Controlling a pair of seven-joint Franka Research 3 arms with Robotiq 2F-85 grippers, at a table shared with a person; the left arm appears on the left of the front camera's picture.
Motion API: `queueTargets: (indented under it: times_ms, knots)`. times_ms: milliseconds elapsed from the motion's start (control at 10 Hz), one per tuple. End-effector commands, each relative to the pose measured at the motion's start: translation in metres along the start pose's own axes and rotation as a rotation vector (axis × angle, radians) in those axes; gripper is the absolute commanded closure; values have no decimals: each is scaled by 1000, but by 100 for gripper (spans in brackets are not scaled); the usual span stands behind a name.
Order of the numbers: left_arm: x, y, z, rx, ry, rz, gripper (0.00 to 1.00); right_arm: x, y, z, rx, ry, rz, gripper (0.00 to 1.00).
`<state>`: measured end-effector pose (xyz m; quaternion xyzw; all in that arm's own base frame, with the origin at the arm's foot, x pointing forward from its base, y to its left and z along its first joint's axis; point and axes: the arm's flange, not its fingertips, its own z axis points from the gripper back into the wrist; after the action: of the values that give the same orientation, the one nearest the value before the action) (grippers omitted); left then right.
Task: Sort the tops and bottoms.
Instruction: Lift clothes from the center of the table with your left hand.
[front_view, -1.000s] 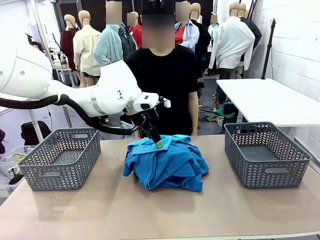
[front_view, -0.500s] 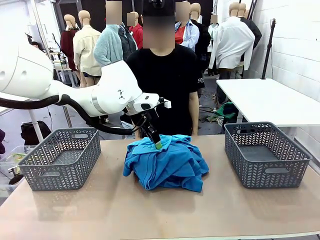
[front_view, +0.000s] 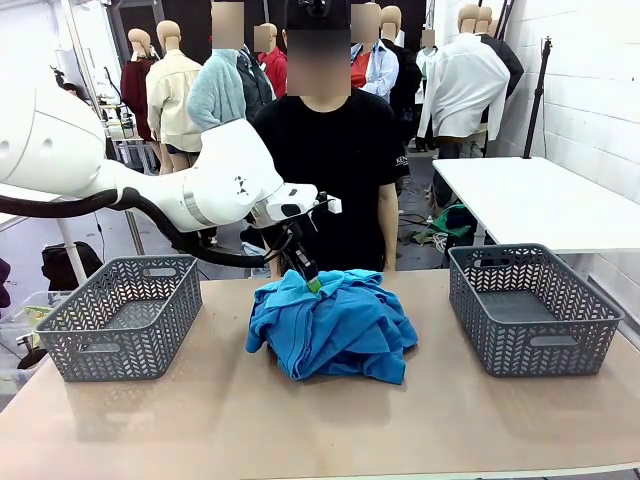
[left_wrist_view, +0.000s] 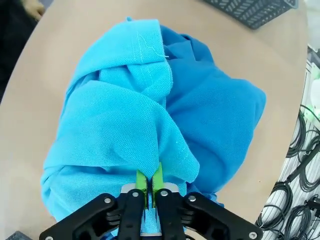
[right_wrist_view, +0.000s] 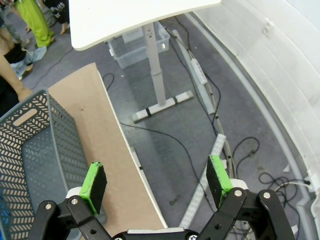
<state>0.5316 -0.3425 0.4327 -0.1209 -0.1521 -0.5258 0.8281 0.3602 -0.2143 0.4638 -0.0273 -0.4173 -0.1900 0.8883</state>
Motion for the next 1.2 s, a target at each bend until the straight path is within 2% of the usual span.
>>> queueTargets:
  times_ms: [0,300,600,900,1100]
  knots:
    - [-3,2,6,-40,-8,-12,100,-1,-2,0,4,11,-1,0]
    - [1,-4,43,-26,-44,-33,100,-1,-2,0,4,11,-1,0]
    - [12,-18,105,91,-105,-91,100,-1,-2,0,4,11,-1,0]
    - [36,-36,207,302,-213,-139,100,-1,-2,0,4,11,-1,0]
    - [49,-67,283,372,-306,-157,100,-1,-2,0,4,11,-1,0]
